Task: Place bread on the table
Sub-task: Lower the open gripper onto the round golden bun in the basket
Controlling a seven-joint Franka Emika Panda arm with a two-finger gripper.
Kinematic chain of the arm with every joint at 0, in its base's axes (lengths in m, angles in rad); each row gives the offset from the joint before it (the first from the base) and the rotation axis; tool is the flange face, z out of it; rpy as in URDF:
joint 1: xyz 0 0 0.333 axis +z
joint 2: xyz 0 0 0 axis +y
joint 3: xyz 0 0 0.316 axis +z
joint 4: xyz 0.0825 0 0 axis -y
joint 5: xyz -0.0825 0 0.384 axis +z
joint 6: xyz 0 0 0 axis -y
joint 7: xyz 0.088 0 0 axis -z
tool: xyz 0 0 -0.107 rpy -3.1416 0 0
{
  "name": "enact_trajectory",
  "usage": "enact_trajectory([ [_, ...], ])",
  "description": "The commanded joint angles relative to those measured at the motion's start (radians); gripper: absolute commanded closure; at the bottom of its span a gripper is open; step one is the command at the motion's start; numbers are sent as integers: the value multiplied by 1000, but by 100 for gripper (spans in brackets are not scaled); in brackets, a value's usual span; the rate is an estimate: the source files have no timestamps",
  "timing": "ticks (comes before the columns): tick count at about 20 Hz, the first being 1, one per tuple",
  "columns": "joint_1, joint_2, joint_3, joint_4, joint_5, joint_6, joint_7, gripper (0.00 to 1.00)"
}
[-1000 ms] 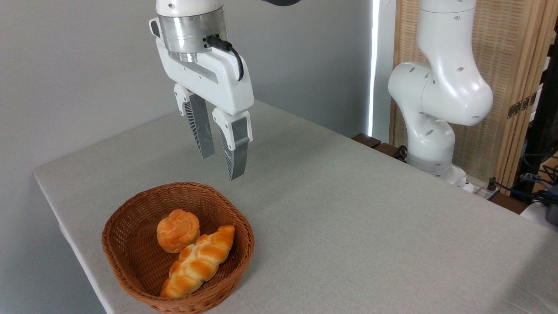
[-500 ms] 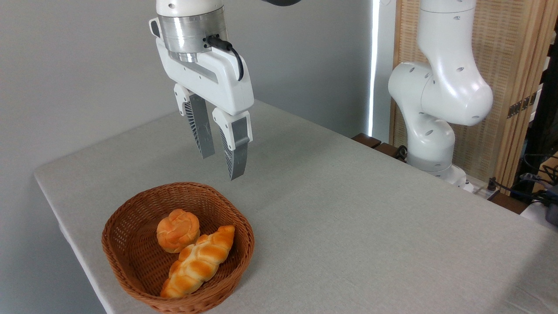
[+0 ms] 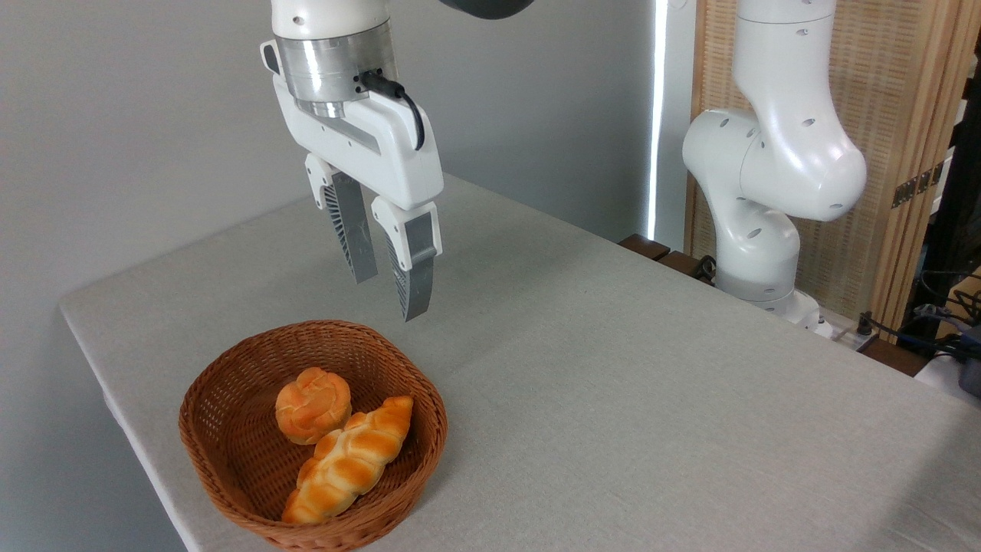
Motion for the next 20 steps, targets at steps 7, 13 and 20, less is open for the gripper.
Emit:
enact_trajectory([
  [7, -15, -3, -17, -120, -89, 246, -53, 0],
  [13, -53, 6, -25, -250, -172, 453, -53, 0],
  [20, -78, 26, -31, -347, -168, 621, -41, 0],
])
